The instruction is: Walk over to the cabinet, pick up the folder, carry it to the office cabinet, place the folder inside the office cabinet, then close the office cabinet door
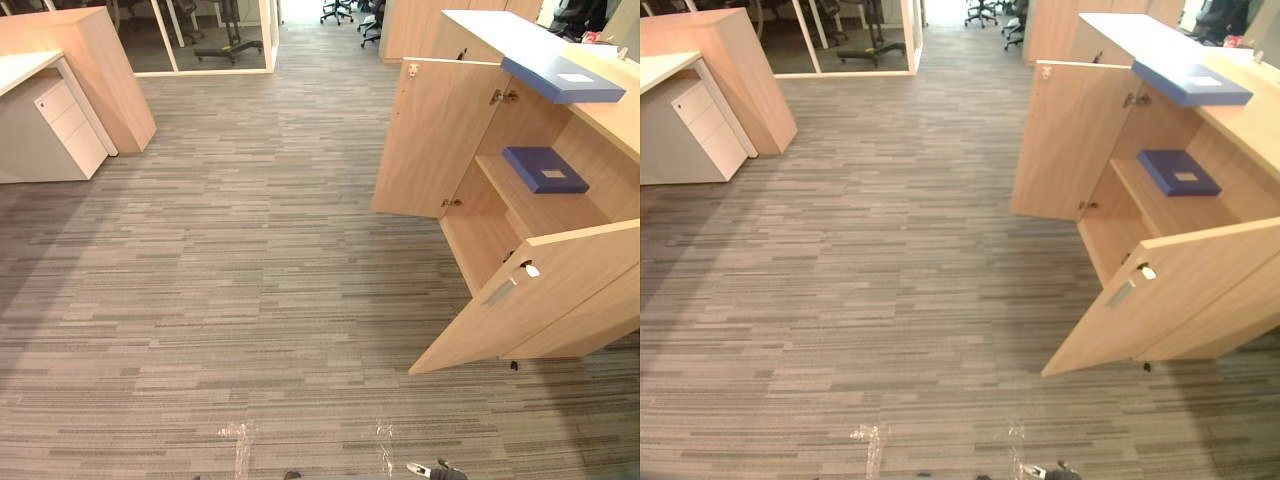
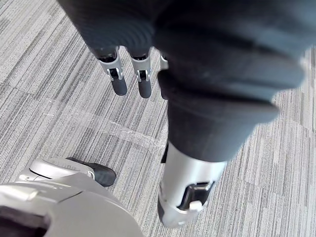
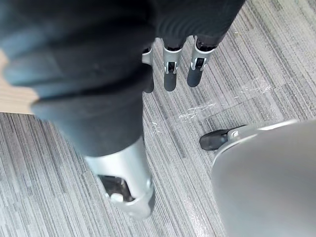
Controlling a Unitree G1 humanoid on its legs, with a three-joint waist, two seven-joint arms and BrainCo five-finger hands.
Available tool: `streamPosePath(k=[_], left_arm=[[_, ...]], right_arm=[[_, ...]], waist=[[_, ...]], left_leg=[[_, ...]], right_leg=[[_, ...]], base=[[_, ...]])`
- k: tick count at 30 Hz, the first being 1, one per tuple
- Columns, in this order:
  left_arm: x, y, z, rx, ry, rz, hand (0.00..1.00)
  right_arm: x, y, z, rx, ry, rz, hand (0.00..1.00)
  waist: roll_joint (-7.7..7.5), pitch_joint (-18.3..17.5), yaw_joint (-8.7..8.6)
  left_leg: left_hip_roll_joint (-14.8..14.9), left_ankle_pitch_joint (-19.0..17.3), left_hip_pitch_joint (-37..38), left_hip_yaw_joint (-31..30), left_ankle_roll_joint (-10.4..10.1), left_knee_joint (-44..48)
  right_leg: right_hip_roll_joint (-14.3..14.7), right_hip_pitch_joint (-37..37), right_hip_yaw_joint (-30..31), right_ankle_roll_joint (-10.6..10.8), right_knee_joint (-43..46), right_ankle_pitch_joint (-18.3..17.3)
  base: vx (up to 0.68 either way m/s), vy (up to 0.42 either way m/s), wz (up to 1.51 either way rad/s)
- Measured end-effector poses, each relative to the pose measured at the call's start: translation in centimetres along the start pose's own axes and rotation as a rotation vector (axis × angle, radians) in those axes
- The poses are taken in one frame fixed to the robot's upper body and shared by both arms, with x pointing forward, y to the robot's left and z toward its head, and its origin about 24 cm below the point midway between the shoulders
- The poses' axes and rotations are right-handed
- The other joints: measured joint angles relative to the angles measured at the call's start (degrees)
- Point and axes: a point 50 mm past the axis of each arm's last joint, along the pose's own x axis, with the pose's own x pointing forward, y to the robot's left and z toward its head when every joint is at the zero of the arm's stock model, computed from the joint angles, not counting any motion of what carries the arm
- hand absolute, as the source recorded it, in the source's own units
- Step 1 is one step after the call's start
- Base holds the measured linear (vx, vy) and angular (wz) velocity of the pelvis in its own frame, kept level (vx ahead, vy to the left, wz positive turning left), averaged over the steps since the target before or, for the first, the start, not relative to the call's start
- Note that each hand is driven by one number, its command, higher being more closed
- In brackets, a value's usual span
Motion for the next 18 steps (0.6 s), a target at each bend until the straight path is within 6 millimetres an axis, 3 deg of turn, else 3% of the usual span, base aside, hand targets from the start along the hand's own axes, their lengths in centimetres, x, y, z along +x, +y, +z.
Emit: streamPosePath(k=[6,7,18], left_arm=[[0.1,-0.5,0.4,-0.05,-0.004,-0.06,0.0],[0.1,-0.6,0.5,-0.045,-0.007,-0.067,0.0],[0.1,-0.7,0.9,0.097,-0.045,-0.007,0.0]], right_arm=[[0.1,1.9,0.7,-0.001,-0.012,0.067,0.0],[0.1,2.0,0.8,-0.003,-0.013,0.068,0.0],[0.1,2.0,0.8,0.002,-0.013,0.047,0.0]], waist=[[0.0,1.3,0.31],[0.02,1.3,0.33],[0.11,1.3,0.53]], left_leg=[[-0.2,0.0,2.1,0.0,0.0,-1.5],[-0.2,0.0,2.2,0.0,0.0,-1.5],[-0.7,0.3,3.2,-0.5,0.3,-1.7]], right_leg=[[-0.1,2.2,-0.1,1.1,-1.5,0.1],[-0.1,2.3,-0.1,1.9,-1.6,0.0],[-0.7,3.4,-0.7,1.9,-1.6,0.0]], base=[[0.04,0.007,0.0],[0.0,0.0,0.0],[-0.01,0.0,0.02]])
